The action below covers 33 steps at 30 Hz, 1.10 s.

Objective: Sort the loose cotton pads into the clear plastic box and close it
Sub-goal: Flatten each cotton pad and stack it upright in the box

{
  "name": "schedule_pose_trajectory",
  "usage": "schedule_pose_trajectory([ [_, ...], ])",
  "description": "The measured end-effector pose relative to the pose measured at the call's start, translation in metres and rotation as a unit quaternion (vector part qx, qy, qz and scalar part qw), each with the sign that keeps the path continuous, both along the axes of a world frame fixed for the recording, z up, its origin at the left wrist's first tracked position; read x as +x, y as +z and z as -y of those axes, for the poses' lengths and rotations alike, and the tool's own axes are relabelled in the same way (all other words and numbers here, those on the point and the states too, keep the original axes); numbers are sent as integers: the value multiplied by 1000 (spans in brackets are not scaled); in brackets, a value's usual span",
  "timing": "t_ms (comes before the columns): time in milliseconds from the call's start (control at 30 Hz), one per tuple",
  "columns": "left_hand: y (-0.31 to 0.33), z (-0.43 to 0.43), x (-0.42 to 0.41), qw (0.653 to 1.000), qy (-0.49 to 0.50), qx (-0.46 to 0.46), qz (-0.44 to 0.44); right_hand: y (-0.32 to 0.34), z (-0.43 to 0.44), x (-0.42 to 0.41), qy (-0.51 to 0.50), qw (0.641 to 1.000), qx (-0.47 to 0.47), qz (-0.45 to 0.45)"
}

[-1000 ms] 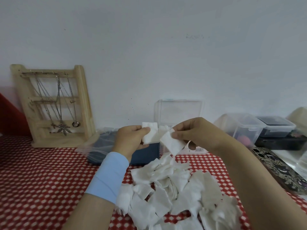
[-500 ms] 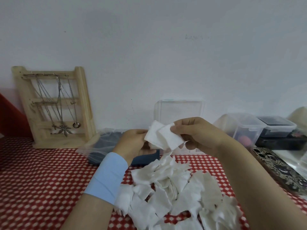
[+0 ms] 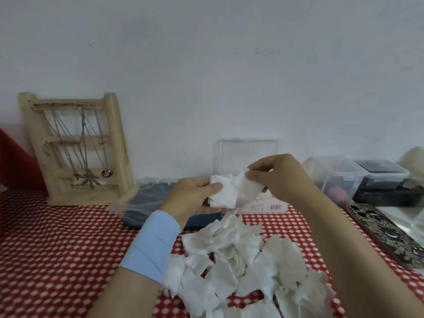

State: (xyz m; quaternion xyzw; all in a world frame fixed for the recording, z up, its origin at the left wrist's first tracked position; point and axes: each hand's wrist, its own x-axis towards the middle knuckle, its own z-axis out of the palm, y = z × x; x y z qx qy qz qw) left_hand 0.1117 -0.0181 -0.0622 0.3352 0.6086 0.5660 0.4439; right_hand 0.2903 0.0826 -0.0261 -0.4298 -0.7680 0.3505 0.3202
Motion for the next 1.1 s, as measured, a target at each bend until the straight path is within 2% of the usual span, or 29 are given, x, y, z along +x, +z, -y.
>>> schedule_pose_trajectory([
  [67, 1, 1, 0, 1000, 2, -7, -17, 5, -1, 4, 14, 998, 9, -55],
  [133, 1, 2, 2, 1000, -12, -5, -20, 9, 7, 2, 90, 991, -30, -91],
  [233, 3, 2, 5, 999, -34, -14, -15, 1, 15, -8, 154, 987, -16, -51],
  [467, 8, 5, 6, 998, -52, -2, 24, -9, 11, -15, 137, 990, 22, -37],
  [600, 9, 7, 1, 994, -91, -2, 64, -16, 10, -19, 95, 990, 104, 14],
  [733, 9, 12, -5, 985, -167, 11, 27, -16, 13, -20, 59, 976, 198, 68],
  [933, 6, 10, -5, 989, -146, 38, -8, -19, 21, -23, 108, 980, 155, 56],
  [1100, 7, 10, -3, 991, -124, 41, -30, -20, 20, -24, 78, 979, 165, 89],
])
